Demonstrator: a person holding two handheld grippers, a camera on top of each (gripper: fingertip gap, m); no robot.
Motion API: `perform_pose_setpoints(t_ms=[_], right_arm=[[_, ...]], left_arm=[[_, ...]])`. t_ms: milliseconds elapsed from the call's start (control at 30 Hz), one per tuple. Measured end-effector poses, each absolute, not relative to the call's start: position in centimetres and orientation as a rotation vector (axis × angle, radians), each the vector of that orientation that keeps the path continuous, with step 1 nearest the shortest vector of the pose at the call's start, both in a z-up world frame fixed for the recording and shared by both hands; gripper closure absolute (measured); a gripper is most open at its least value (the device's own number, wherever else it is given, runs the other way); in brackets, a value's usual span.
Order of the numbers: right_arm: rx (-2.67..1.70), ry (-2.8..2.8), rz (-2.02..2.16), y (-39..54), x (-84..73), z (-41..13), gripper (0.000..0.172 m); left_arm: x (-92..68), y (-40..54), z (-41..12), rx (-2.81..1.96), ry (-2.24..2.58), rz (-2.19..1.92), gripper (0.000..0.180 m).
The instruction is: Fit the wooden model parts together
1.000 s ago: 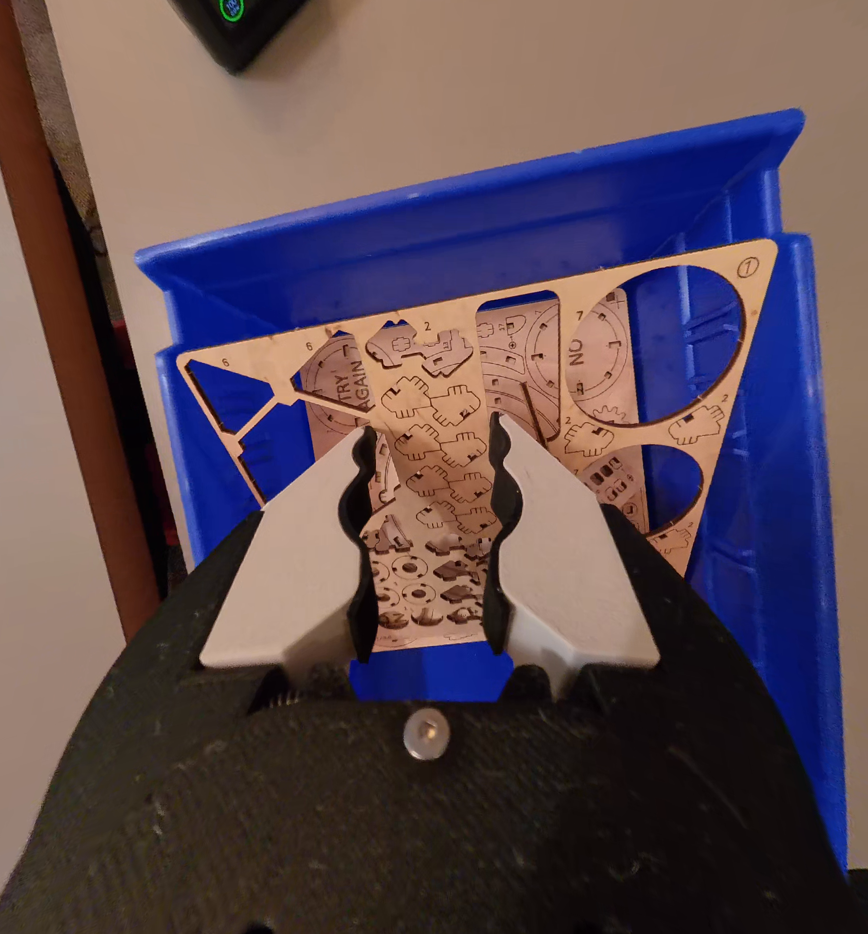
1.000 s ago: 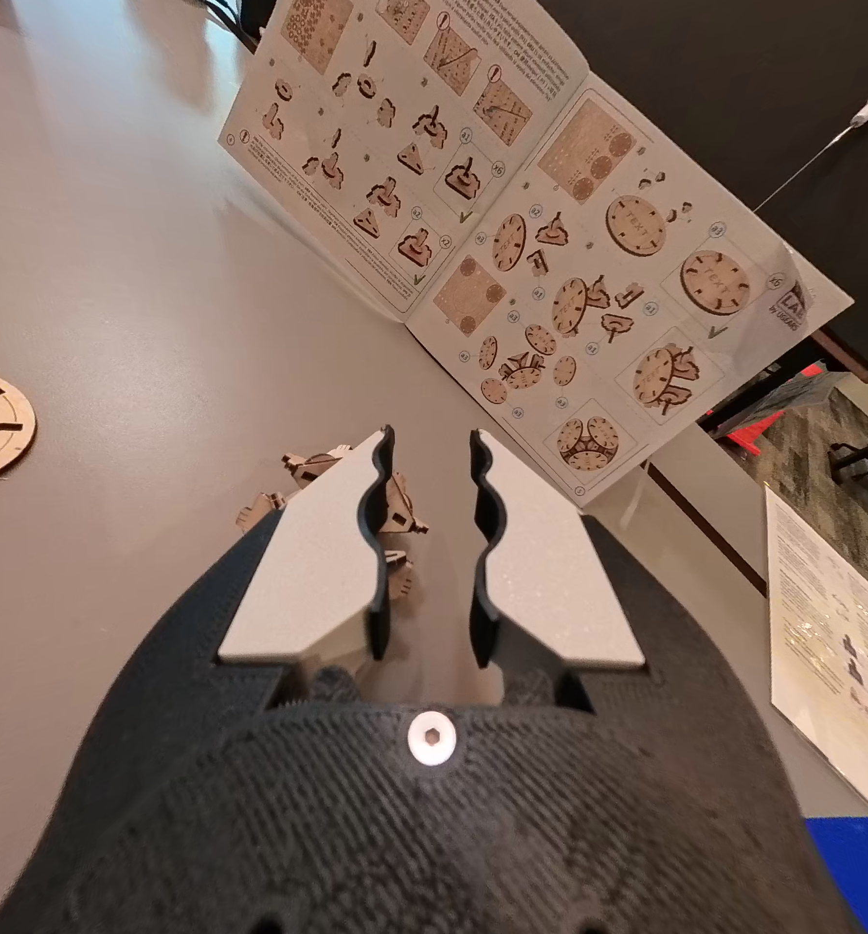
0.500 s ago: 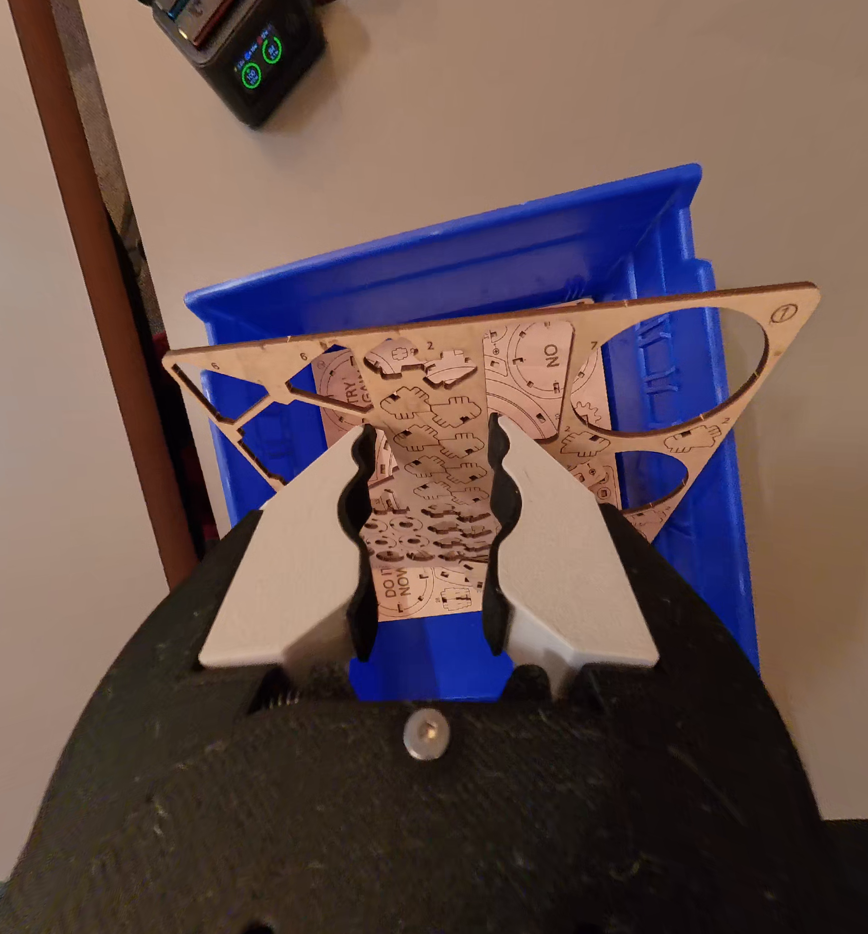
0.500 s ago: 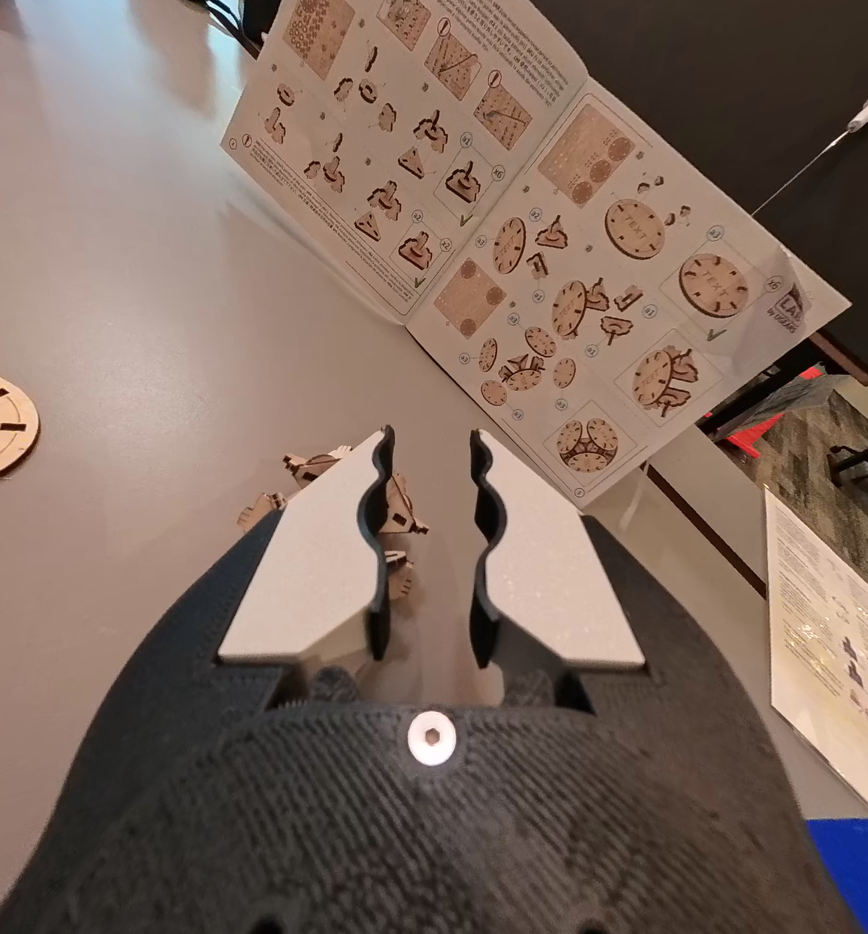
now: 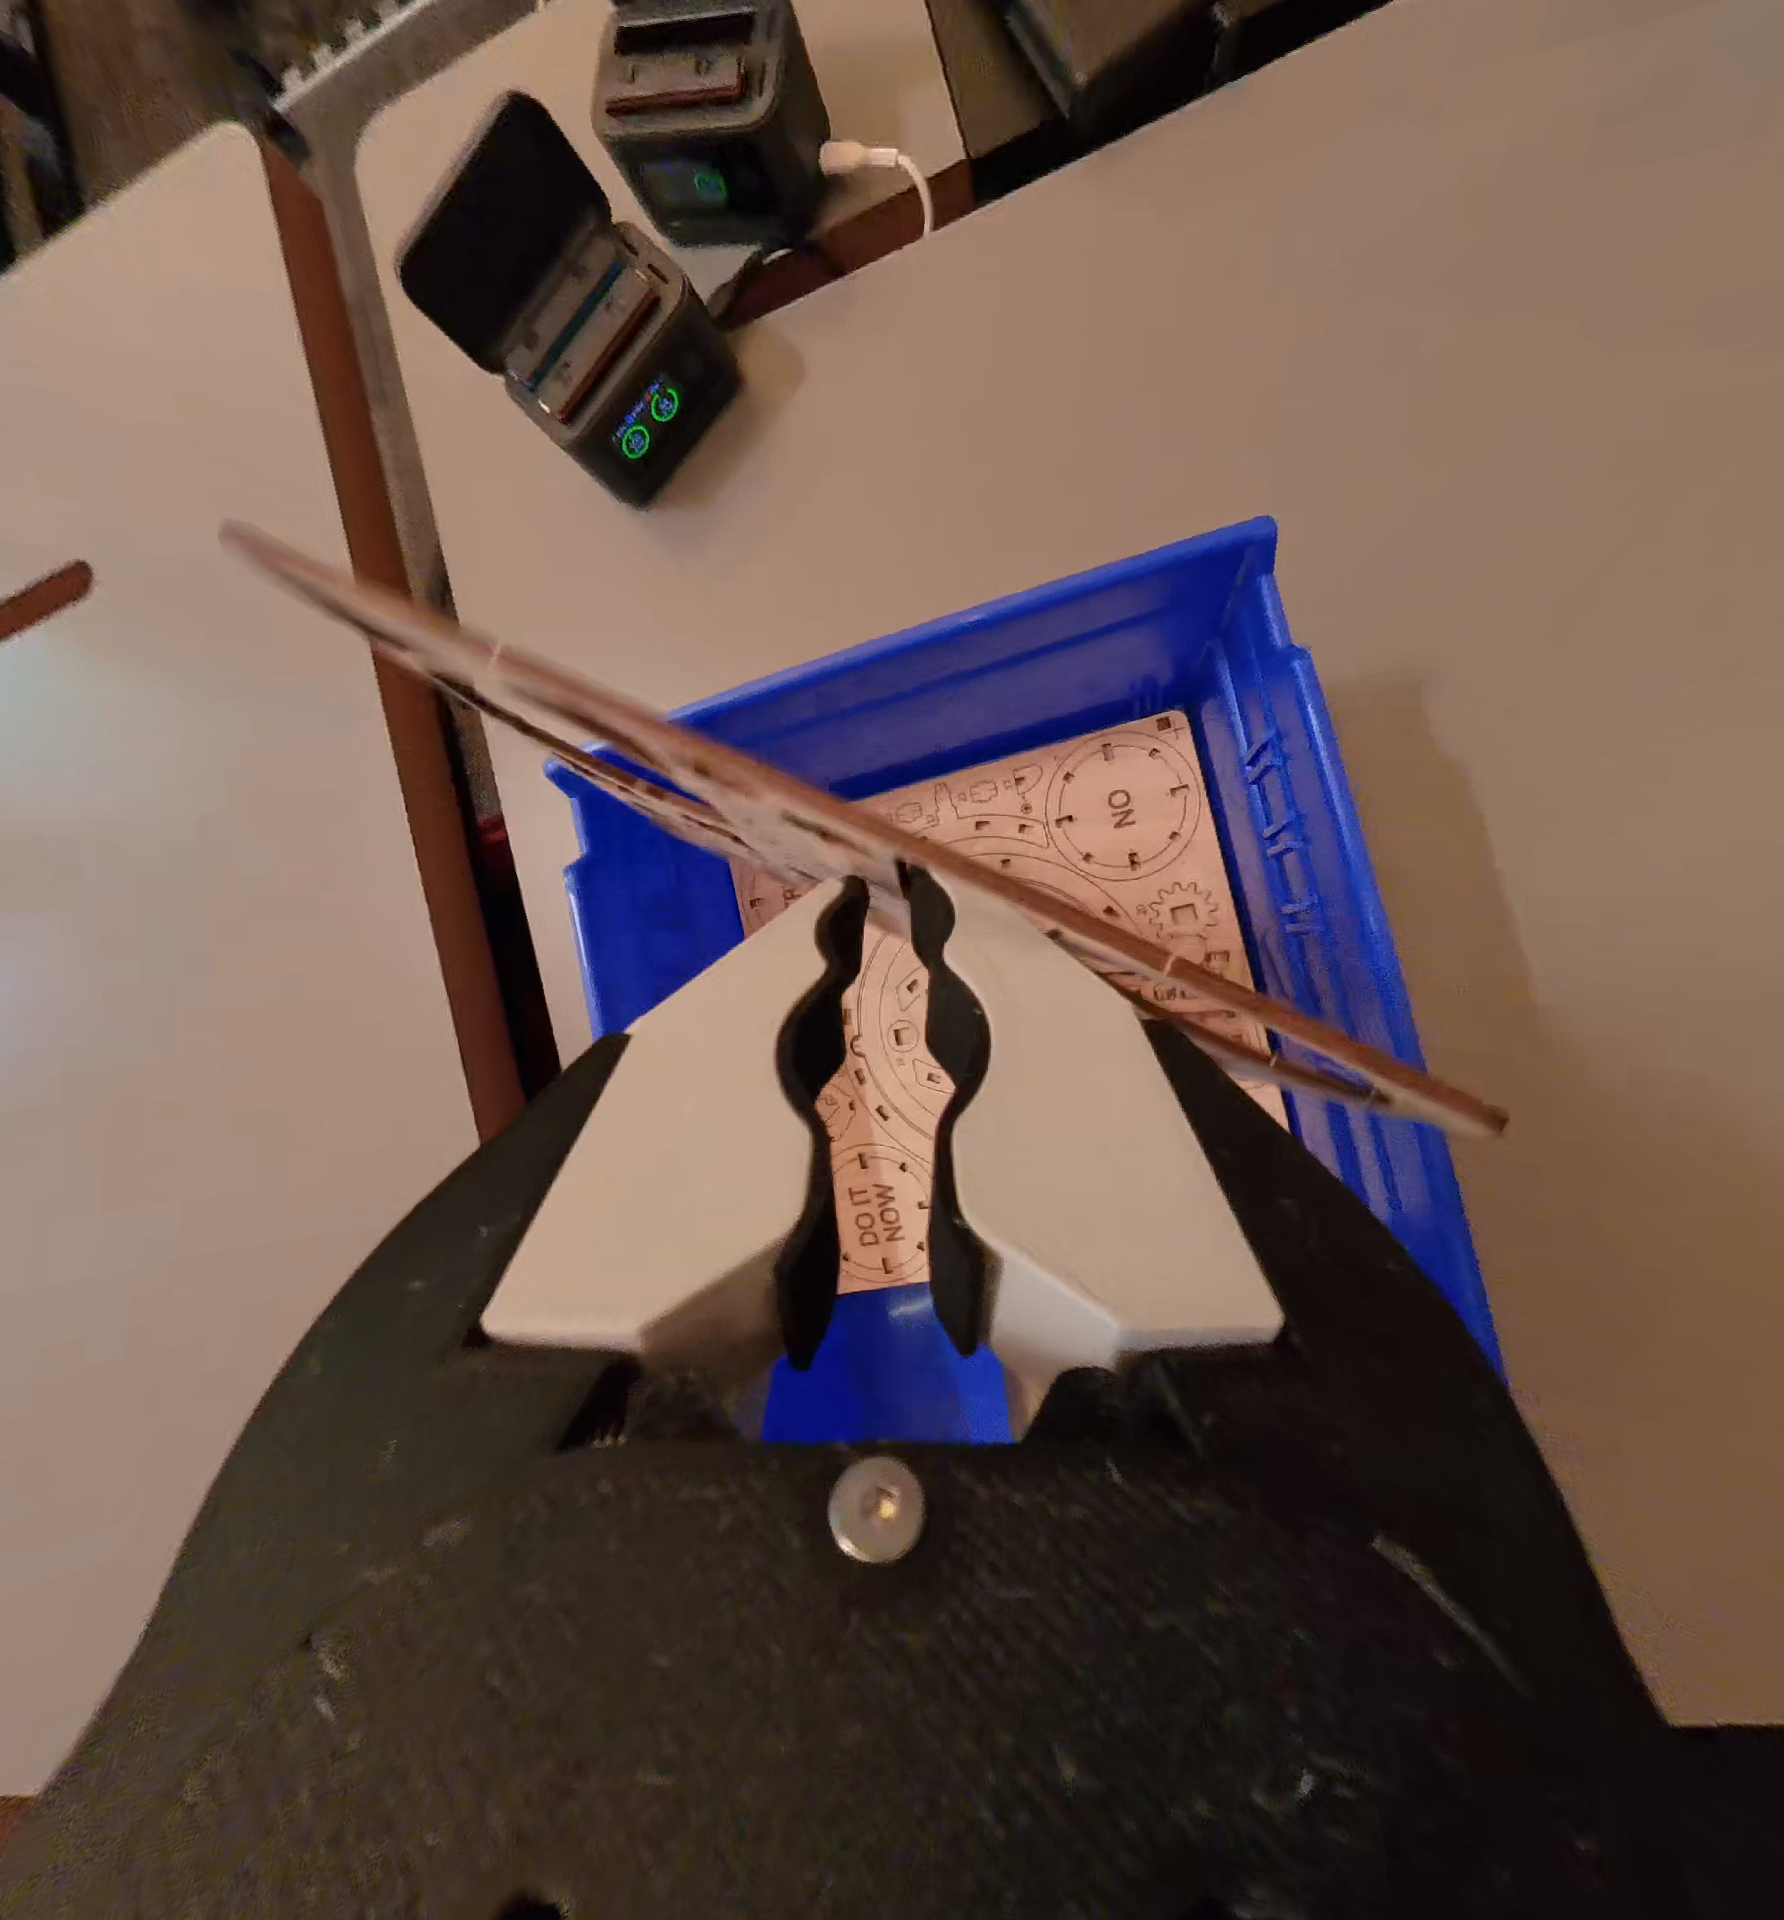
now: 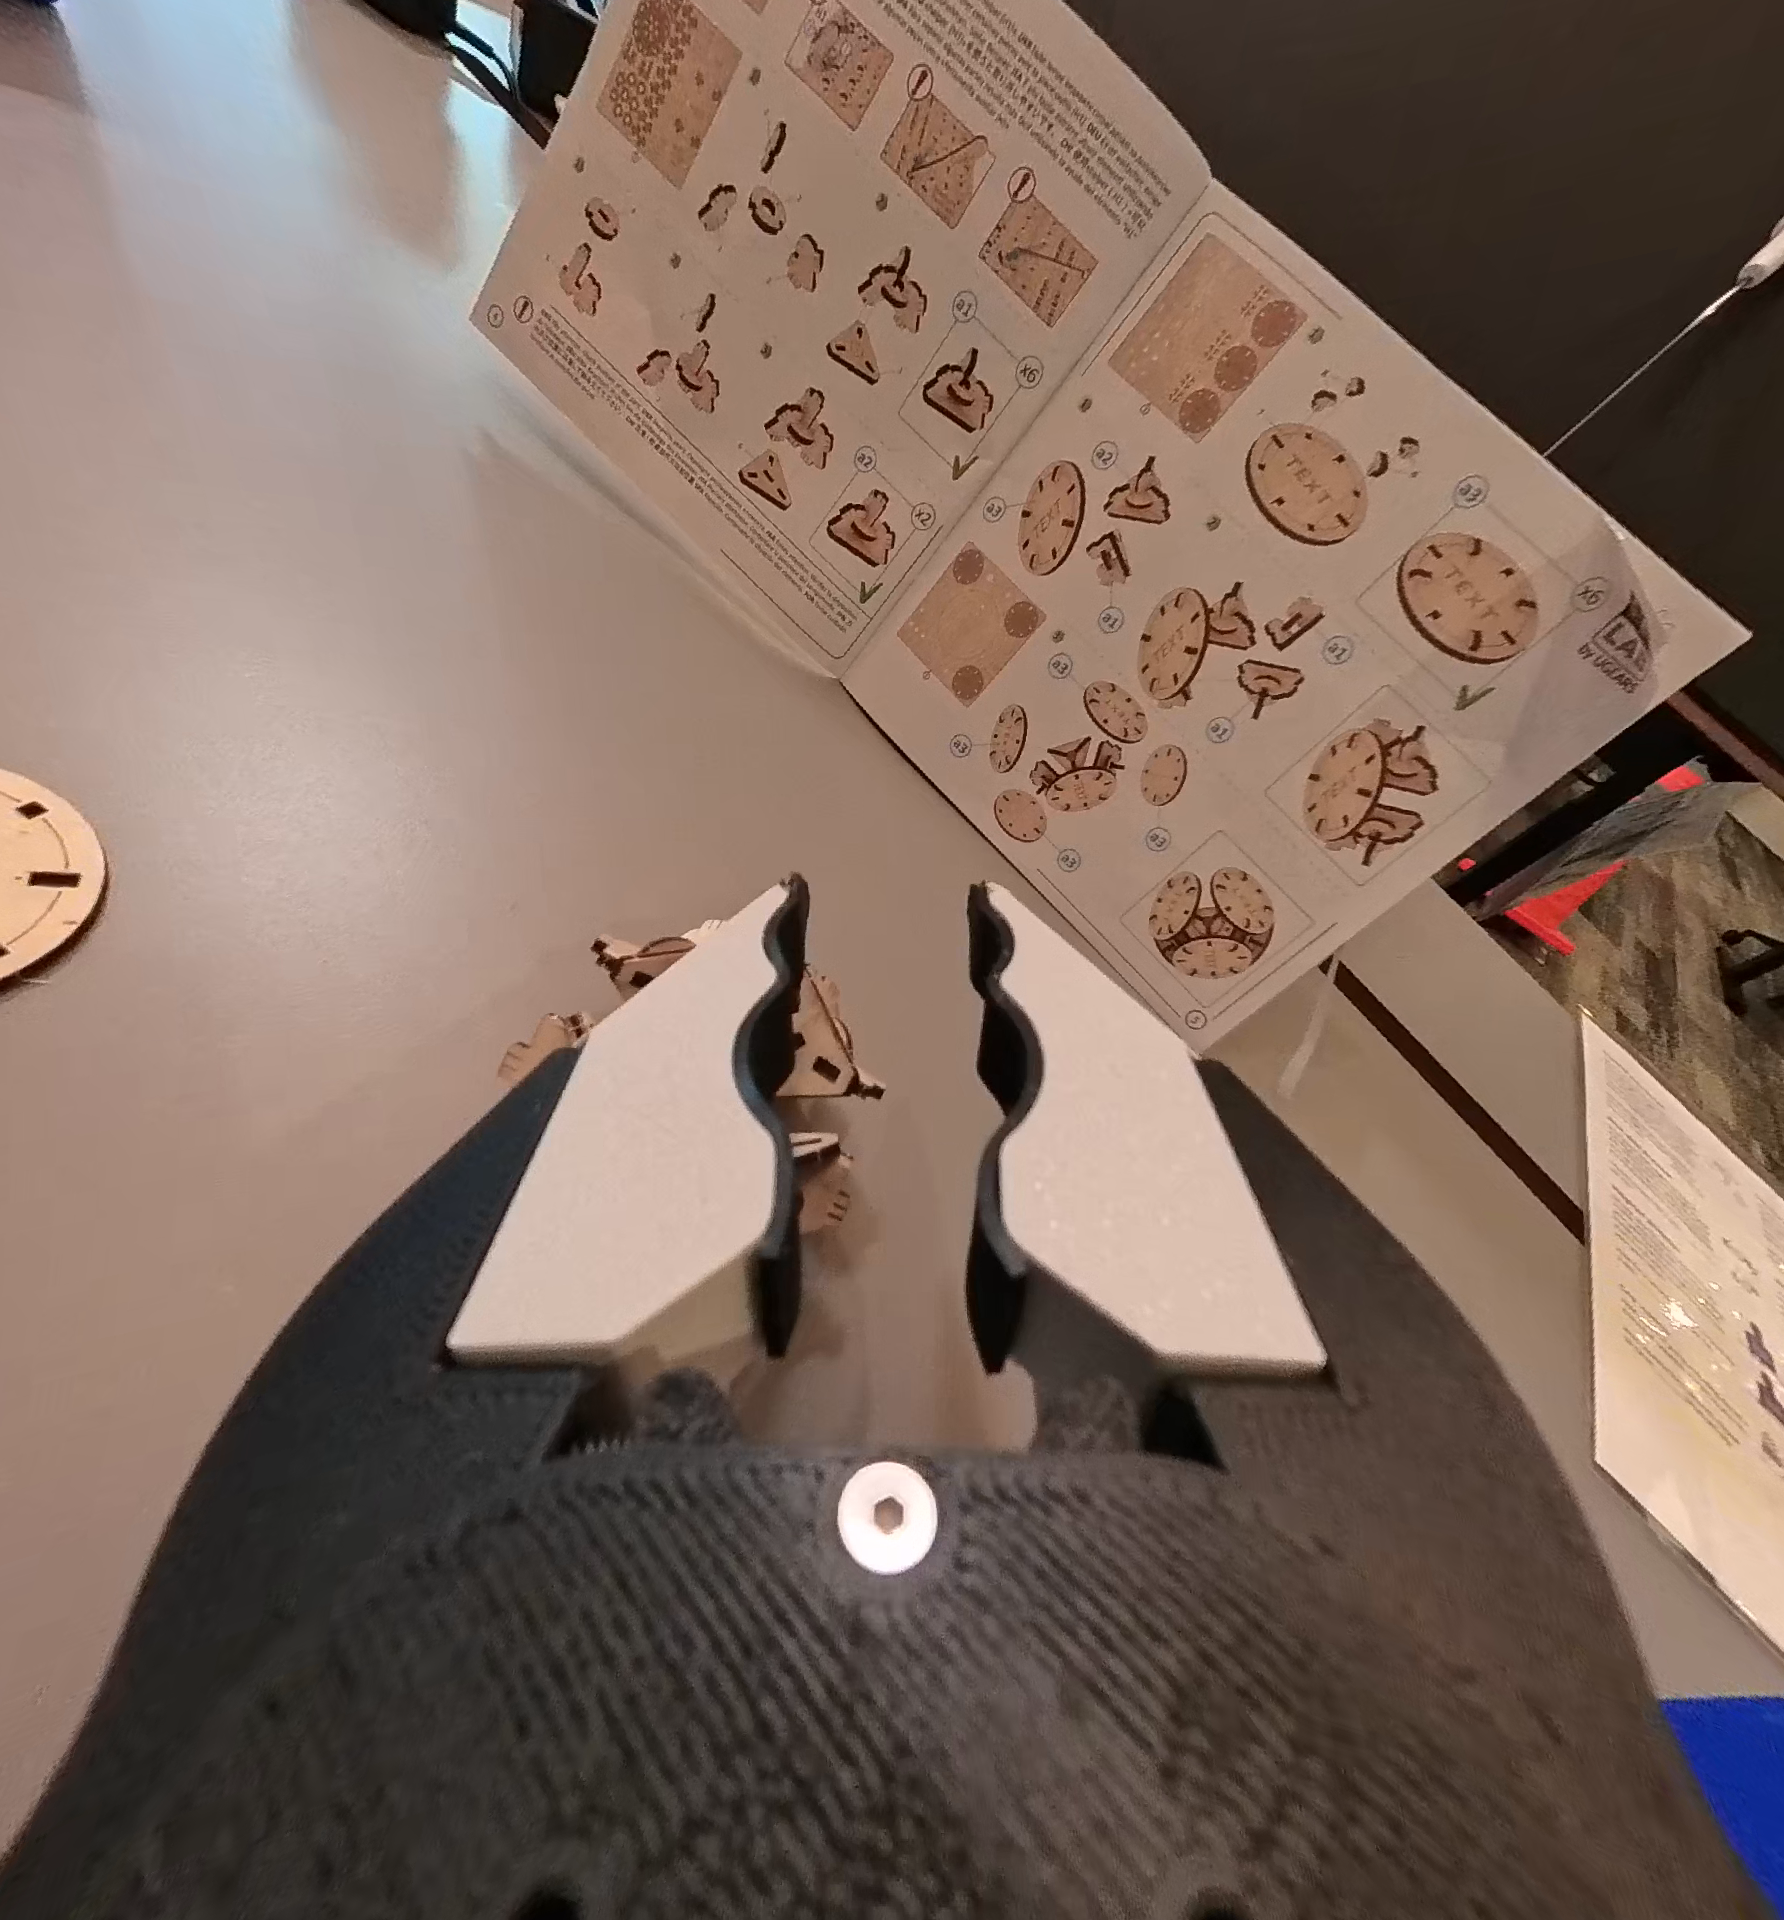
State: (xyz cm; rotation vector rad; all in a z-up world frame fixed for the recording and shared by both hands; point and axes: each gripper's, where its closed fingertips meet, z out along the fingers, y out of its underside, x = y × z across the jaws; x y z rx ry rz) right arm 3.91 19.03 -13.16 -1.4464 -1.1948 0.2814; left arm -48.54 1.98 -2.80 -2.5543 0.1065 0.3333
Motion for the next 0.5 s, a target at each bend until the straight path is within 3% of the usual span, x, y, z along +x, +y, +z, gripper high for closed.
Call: perform_pose_setpoints(t_ms=[500], right_arm=[[-1.445, -1.189, 0.28, 19.0, 4.1, -13.1, 0.141]], left_arm=[[-46.5, 1.7, -7.0, -2.467, 0.042, 0.063, 0.146]])
